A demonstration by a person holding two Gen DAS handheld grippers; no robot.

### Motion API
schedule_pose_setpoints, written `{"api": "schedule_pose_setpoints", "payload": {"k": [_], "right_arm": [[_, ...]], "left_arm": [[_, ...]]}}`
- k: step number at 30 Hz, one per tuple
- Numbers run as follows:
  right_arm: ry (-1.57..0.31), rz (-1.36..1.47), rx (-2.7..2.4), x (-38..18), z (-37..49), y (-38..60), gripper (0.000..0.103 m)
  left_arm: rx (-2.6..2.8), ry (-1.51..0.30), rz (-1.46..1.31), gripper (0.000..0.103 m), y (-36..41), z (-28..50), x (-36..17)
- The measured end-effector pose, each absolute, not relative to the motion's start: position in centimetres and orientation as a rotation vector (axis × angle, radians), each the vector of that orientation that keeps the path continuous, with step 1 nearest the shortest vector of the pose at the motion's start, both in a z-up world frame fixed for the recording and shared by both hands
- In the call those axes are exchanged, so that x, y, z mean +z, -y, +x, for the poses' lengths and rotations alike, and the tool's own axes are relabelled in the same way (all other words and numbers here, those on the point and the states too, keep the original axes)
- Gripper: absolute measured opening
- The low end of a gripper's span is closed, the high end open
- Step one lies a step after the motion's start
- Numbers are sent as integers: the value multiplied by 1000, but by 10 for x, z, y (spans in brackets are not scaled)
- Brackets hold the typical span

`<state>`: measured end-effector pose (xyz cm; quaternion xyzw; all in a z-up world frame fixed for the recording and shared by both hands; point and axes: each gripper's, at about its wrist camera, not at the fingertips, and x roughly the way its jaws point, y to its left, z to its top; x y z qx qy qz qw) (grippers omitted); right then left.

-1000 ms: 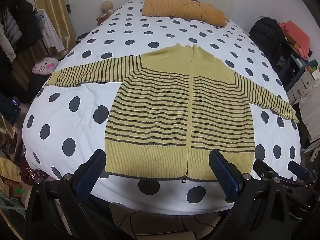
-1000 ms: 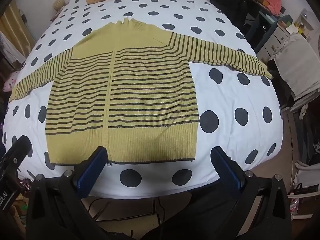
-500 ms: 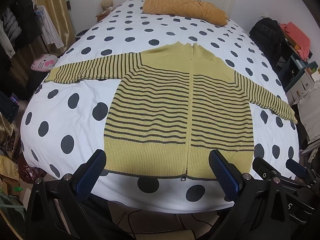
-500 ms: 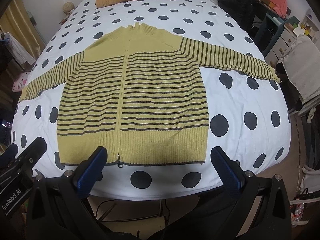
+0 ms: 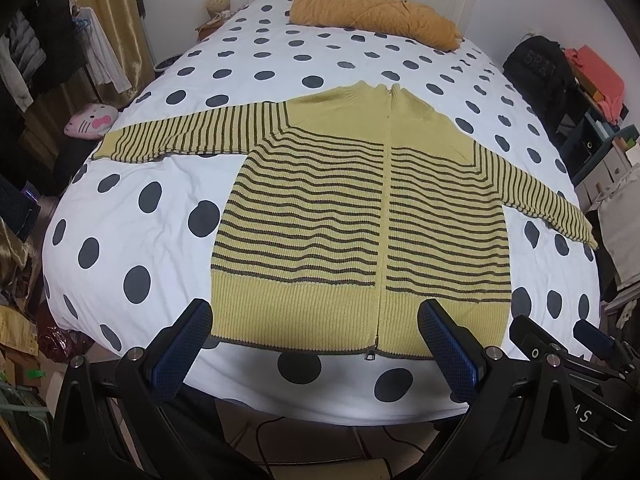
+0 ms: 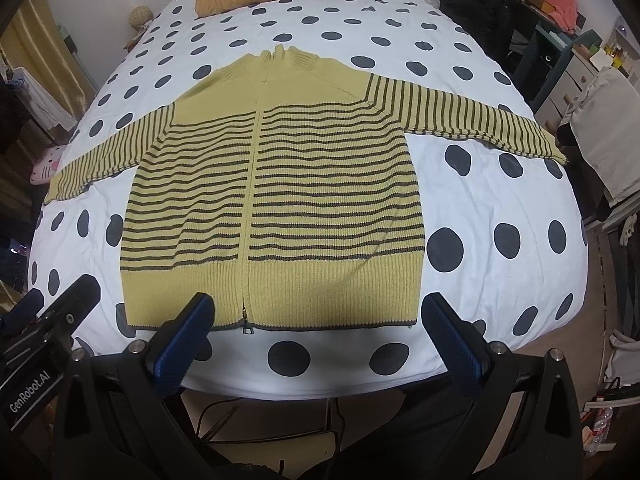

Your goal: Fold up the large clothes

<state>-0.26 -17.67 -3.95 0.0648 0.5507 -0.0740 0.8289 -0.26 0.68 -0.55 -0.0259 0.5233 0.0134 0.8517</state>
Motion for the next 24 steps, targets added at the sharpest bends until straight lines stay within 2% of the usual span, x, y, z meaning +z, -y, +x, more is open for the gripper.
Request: {"api": "schedule_pose_setpoints", "payload": {"k": [24], "right_arm": [[-1182,146,-149,-44,1,175,103]], "left_arm": [[44,-1121,-73,102,-12,5,-11]]}}
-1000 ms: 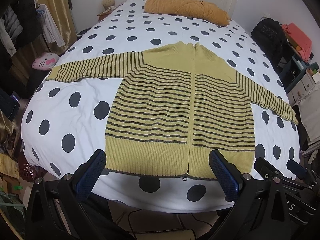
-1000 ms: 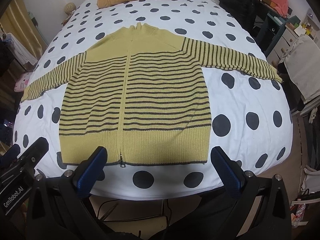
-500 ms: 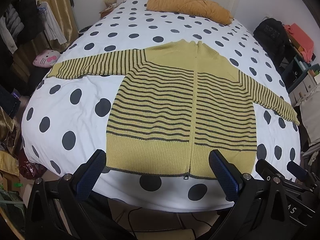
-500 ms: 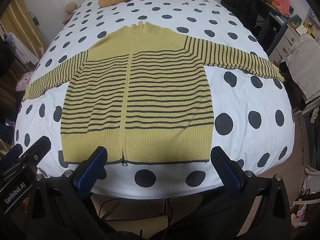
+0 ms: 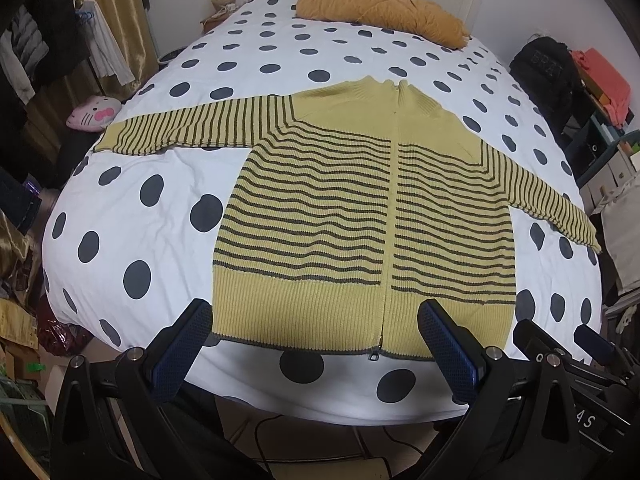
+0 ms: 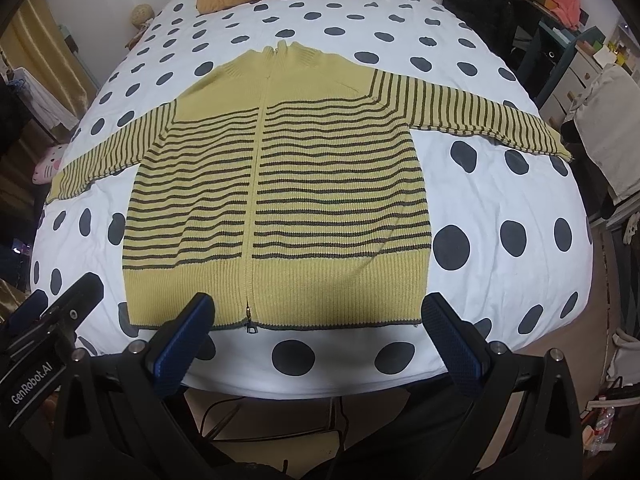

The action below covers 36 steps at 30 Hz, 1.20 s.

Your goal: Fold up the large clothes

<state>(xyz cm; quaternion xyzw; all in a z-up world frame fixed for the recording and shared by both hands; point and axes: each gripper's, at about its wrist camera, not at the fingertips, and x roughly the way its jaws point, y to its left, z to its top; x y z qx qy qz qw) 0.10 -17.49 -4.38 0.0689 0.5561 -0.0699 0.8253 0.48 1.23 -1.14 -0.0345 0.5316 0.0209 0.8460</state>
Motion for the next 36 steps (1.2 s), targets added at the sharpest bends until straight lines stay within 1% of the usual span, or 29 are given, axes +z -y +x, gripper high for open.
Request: {"api": "schedule_pose_setpoints", "payload": {"k": [17,25,27,30,34,36], "right_arm": [[-1189,148,-148,-50,6,171,103],[-1213,153,-150,-58,12,172,103],[-1224,151,-153,-63,16,172,103],[-1256,145,-159,-76,26,171,103],[-1292,131,-153,-94,42,163,103],[-1307,117,-151,-103,52,158,103]], "left_arm": [[52,-1136,-88,102,-18,12,-18],[59,-1155,-118,102,-36,30,-33],[89,-1145,-137,102,-57,44,-42],[136,-1127,-210,102,-111,75,-63],[287,-1120,-317,102,-220,131,-99],[356,-1083,-393,101,-280,159,-112]]}}
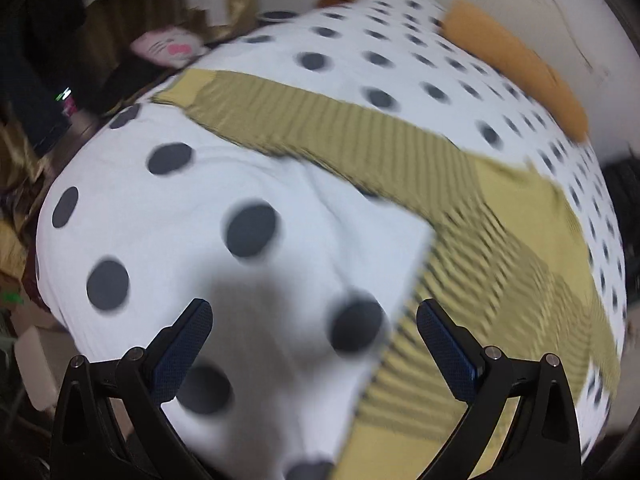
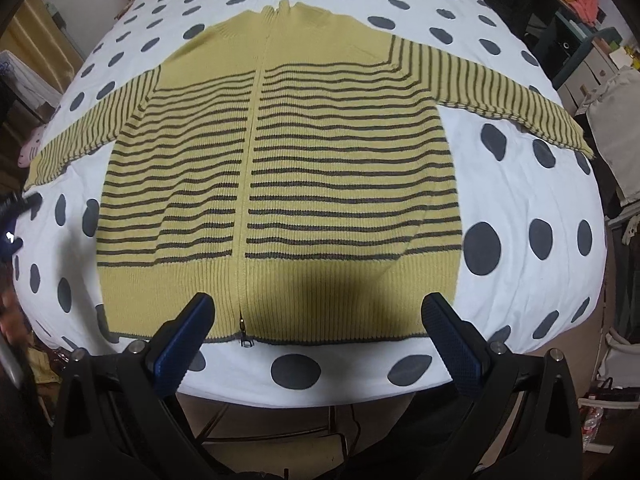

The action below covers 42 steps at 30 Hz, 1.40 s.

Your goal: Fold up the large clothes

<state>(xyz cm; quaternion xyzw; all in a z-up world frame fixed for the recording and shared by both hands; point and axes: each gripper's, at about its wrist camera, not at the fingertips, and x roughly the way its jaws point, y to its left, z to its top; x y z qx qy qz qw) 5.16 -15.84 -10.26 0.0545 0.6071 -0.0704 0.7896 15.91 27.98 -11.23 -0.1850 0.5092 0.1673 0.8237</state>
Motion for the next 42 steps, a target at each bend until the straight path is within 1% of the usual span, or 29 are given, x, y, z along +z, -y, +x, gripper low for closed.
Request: {"api": "schedule_pose_setpoints", "payload": {"k": [3,5,8,11,15,17,18,19,21,24,28,32,34,36,38,42], "right_arm": [[-1332,107,-149,-118,68,150,103],[-1343,102,-146,-127,78,145,103],[-1355,93,-139,-141,92,139,103],[-1376,97,-155,-157,106,139,103],[-1378,93,-166,-169,121,138,103],[-1372,83,-163,-172,127,137,103],[-1370,79,-165,-173,129,137,103],[-1366,79,-166,-174,131,137,103],[-1362,94,-164,-174,134,139,103],[-1349,124,-154,-175,135,145,102],[-1308,205,-140,-174,136,166,102],[-1273,282,-149,-171,135,196,102],[-1240,333,-159,-167,133,216,102],[-1211,369,-171,-162,130,234,102],[-1188,401,-196,-156,126,254,102],[-1153,443,-248,-148,112,289,102]], "left_arm": [[397,-1026,-499,101,-354,197,-129],[411,-1004,-539,95,-397,225,-141],[447,-970,-575,93,-449,260,-156],[459,-958,-609,93,-489,285,-174],[468,-954,-763,91,-539,300,-205],[483,-904,-792,82,-547,295,-208],[494,-879,-792,54,-551,294,-207],[502,-869,-778,6,-553,294,-205],[504,-893,-774,8,-556,298,-204],[491,-823,-753,7,-547,293,-182],[381,-688,-697,7,-498,294,-125],[173,-566,-545,7,-387,306,-54],[35,-560,-513,7,-321,317,-34],[-119,-585,-531,7,-248,333,-32],[-241,-626,-545,7,-179,347,-43],[-421,-776,-507,7,-39,360,-98]]}}
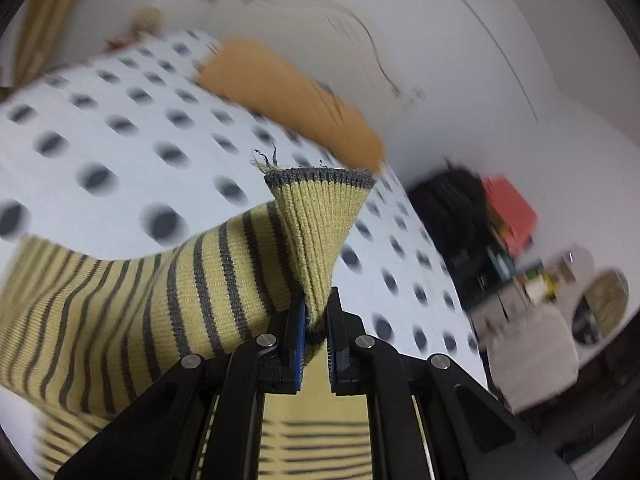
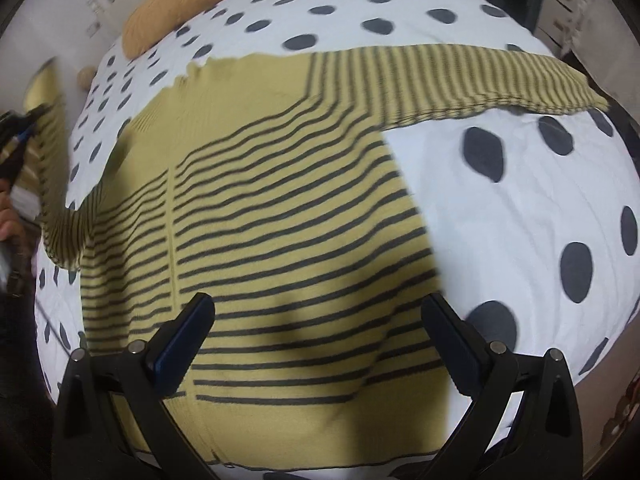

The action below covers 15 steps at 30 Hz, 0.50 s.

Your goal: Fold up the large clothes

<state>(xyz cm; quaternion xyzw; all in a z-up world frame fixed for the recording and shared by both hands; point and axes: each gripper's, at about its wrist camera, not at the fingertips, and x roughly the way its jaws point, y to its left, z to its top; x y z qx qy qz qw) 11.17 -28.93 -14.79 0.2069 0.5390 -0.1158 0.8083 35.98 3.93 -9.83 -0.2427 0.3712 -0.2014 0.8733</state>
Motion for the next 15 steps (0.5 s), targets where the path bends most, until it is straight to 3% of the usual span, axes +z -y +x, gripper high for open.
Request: {"api": "schedule_pose_setpoints", "payload": {"k": [3,6,8,10,13,15], "right_arm": [[-1143,469,-294,-148,104,316,102],[-1139,525,-316,-152,102,342,102],[-1133,569,-306,-156,110,356,102],[-1114,602,-273,-157,121,362,102],[-1084,646,-175,-161,160,362,102],[-1066,677,-84,-167,196,353,102]], "left_arm": [[-502,-962,-437,9,53,353,-169],[-496,-1193,-333,25,107,335,-241],[-505,-1148,-323,28,102,324,-244],[-550,-1127,-369,64,75,319,-227],[-479,-999,-439,87,16,306,-190],[-392,-940,-446,90,-34,304,-168]]}}
